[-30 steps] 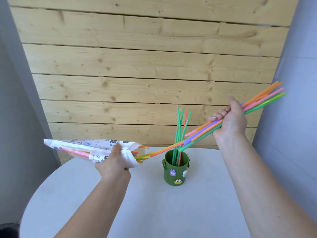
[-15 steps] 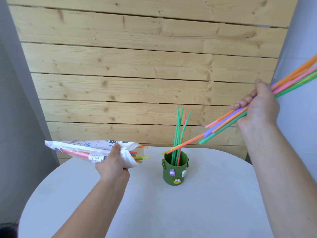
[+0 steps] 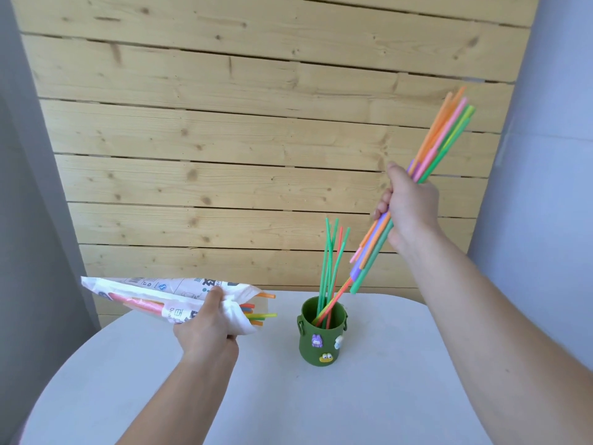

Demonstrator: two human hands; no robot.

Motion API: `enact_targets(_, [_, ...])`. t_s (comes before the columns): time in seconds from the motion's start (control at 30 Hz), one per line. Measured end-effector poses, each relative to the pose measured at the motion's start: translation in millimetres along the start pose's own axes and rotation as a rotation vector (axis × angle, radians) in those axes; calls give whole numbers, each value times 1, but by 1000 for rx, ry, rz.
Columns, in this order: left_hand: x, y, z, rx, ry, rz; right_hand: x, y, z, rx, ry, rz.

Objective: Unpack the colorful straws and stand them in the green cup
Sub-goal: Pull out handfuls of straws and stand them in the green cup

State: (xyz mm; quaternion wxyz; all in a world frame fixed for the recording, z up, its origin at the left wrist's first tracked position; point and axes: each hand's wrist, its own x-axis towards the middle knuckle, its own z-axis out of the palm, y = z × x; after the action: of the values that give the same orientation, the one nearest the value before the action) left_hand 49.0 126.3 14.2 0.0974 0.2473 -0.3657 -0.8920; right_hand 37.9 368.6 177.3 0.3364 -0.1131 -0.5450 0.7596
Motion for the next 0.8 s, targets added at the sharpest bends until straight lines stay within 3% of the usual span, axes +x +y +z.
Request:
enact_targets(0.63, [1,-5,0,0,-7,-6,-7,40,20,-153,-344,-28])
enact_targets(0.8, [4,-7,-1,16,-10,1,-9,42,21,-152,-353,-34])
